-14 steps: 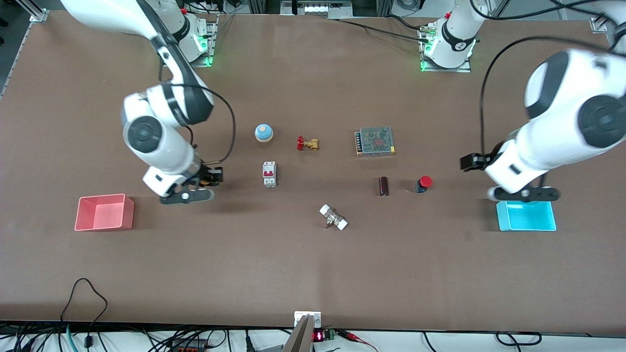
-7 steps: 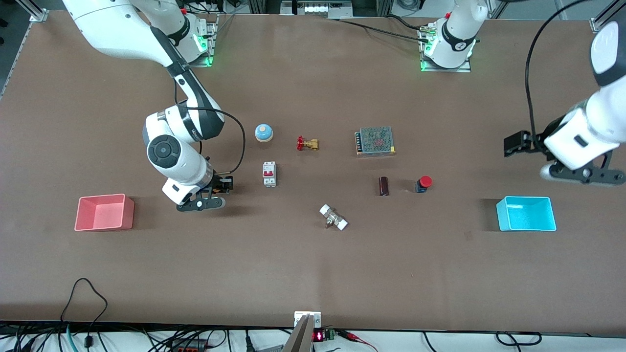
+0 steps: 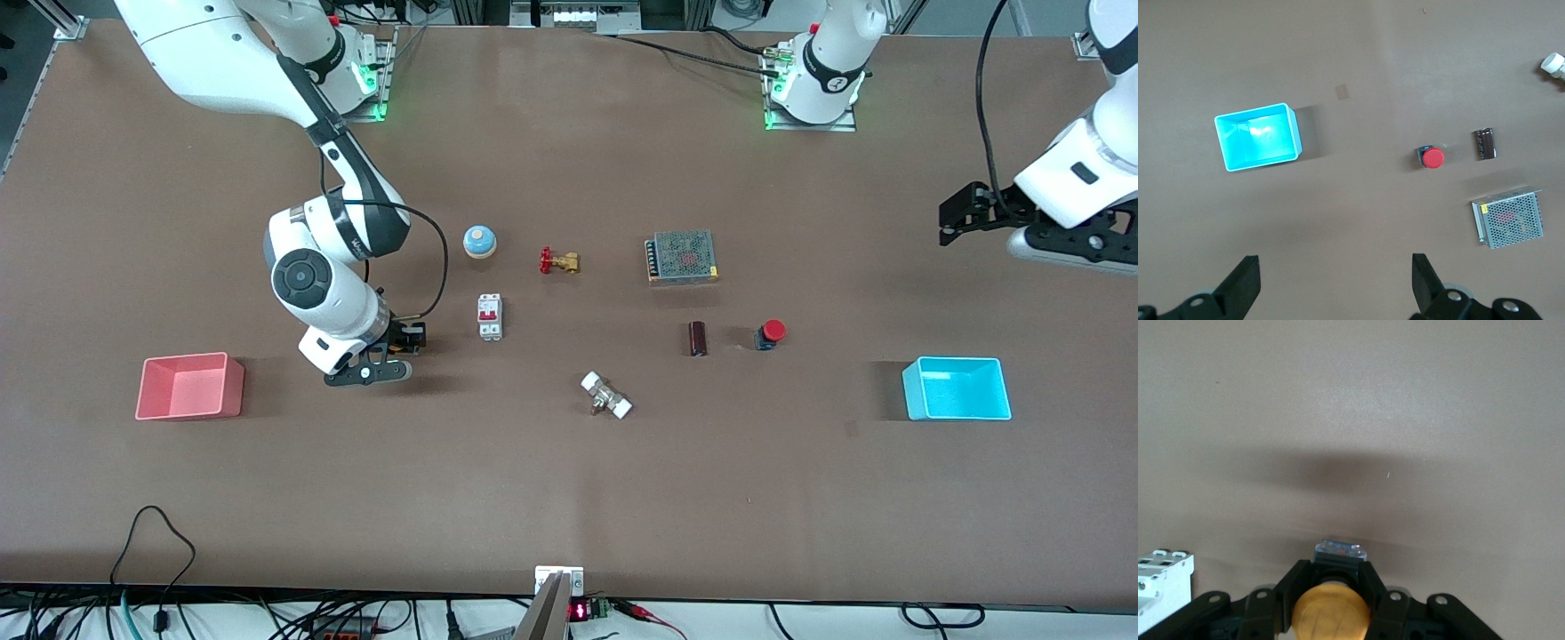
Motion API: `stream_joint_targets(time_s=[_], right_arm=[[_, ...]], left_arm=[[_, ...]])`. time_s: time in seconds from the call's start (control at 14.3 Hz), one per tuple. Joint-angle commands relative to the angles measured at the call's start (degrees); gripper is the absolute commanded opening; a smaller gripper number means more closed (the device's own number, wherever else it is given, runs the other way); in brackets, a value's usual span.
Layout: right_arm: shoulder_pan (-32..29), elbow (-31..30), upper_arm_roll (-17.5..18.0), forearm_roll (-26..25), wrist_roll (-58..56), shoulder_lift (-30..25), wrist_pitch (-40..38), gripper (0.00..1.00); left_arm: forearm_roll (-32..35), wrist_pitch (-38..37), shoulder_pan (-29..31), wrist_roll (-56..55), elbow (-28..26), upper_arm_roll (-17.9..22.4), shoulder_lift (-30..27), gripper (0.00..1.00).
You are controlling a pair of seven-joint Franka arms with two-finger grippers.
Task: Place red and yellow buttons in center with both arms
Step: 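Lower the yellow button beside the breaker and open the right gripper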
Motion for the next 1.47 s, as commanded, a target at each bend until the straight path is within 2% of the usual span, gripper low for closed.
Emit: stream_joint_targets(time_s=[0.0, 0.63, 0.84, 1.05, 1.19, 1.4], right_arm=[[0.44, -0.1, -0.24, -0.92, 0.97, 0.43, 1.47, 0.39], [0.44, -0.1, -0.15, -0.83, 0.97, 1.14, 2.27, 0.45], [0.36, -0.01, -0.24, -0.83, 0.97, 1.14, 2.35, 0.59], [0.36, 0.08, -0.24, -0.83, 0.97, 1.14, 2.36, 0.78], [0.36, 0.34, -0.15, -0.13, 0.89, 0.7, 2.27, 0.99], [-0.17, 1.49, -0.15, 0.31, 0.1, -4.55, -0.26, 1.0]], left_arm=[[-0.12, -0.23, 0.53, 1.63, -0.86, 0.35, -0.7, 1.0], [0.05, -0.68, 0.45, 1.72, -0.68, 0.09, -0.95, 1.0], [0.05, -0.68, 0.53, 1.64, -0.68, 0.18, -0.95, 1.0], [0.05, -1.03, 0.53, 1.72, -0.68, 0.18, -1.04, 1.0], [-0.04, -1.03, 0.45, 1.72, -0.59, 0.18, -0.95, 1.0], [-0.04, -1.65, 0.36, 1.11, -0.06, 0.0, -0.78, 1.0]])
